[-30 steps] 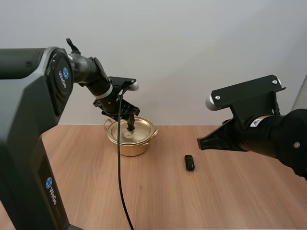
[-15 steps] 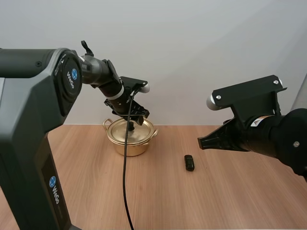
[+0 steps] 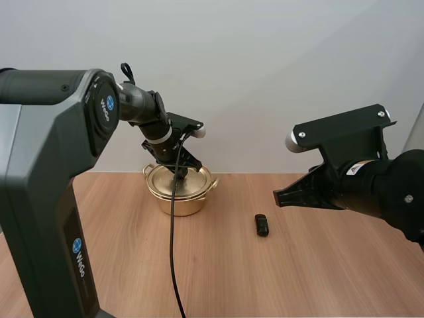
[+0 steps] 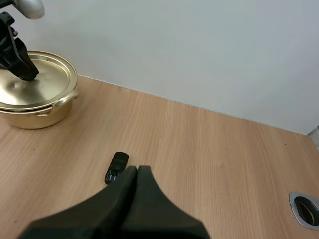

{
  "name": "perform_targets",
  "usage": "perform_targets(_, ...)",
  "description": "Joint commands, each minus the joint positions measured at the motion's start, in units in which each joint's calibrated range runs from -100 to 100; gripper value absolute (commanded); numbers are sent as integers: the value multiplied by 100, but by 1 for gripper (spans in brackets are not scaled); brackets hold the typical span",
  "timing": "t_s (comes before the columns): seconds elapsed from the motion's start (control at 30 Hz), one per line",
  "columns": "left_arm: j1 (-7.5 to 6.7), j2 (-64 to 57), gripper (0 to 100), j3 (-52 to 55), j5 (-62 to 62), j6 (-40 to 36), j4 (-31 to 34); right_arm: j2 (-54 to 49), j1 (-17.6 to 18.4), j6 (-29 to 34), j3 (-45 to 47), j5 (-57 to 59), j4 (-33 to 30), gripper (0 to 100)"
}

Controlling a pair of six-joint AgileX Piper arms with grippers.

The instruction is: Open the pot, put the car inside, and close it

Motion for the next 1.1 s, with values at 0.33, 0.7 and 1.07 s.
perform_targets(0.33,-2,-1444,0,-591,179,-22,-692,1257,2,-164,480,-1043,355,0)
perform_targets(0.7,324,-3966,0,-775,-217,-391,-1119,3793,2,-835,-23,-1078,1590,90)
perform_targets(1.07,806,-4971,0,-775,25,-425,-1252,5401,2,-1435,-593,-1161,2290,86)
